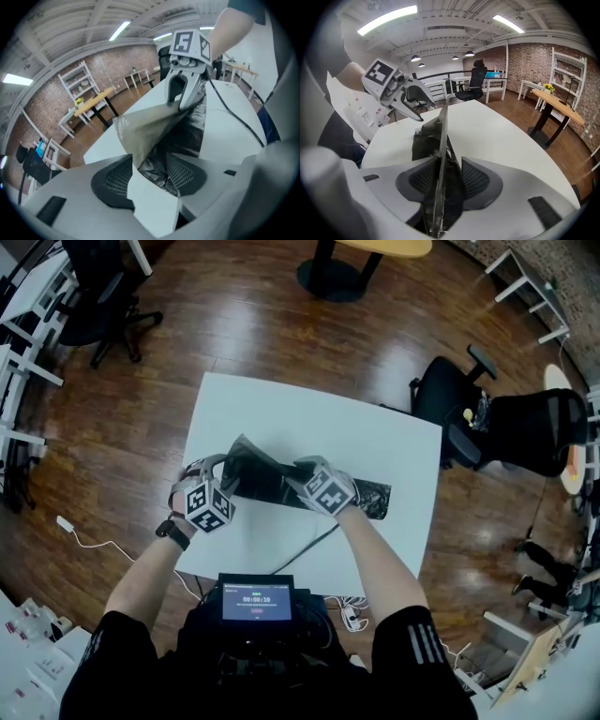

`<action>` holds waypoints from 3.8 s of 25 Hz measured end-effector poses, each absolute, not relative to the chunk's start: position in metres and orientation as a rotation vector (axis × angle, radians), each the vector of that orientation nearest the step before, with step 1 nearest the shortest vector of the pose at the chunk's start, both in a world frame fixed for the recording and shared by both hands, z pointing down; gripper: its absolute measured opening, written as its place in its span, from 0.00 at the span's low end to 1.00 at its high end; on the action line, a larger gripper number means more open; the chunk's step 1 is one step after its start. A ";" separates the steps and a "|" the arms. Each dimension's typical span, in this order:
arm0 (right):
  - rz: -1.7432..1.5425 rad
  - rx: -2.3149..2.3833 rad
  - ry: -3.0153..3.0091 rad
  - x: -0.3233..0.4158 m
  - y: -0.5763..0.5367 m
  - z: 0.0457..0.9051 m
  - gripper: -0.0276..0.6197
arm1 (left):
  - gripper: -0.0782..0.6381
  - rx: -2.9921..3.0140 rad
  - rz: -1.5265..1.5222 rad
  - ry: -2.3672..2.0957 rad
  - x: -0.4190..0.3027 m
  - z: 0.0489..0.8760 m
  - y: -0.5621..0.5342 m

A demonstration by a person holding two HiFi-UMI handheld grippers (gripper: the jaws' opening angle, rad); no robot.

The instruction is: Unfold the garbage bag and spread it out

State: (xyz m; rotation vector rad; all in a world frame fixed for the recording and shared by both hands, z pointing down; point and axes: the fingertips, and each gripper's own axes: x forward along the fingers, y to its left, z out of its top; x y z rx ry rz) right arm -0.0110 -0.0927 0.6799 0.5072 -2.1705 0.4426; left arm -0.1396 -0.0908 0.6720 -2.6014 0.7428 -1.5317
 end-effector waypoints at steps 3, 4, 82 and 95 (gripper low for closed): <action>0.427 0.497 -2.161 -0.010 -0.089 0.683 0.28 | 0.41 -2.630 -1.431 0.520 -0.098 0.657 -0.056; 0.423 0.493 -2.160 -0.010 -0.089 0.684 0.26 | 0.40 -2.639 -1.422 0.428 -0.084 0.661 -0.043; 0.470 0.846 -1.922 0.142 -0.117 0.699 0.34 | 0.40 -2.702 -1.558 -0.118 0.064 0.721 0.010; 0.570 0.928 -1.977 0.167 -0.126 0.685 0.07 | 0.40 -2.673 -1.684 -0.252 0.061 0.748 0.031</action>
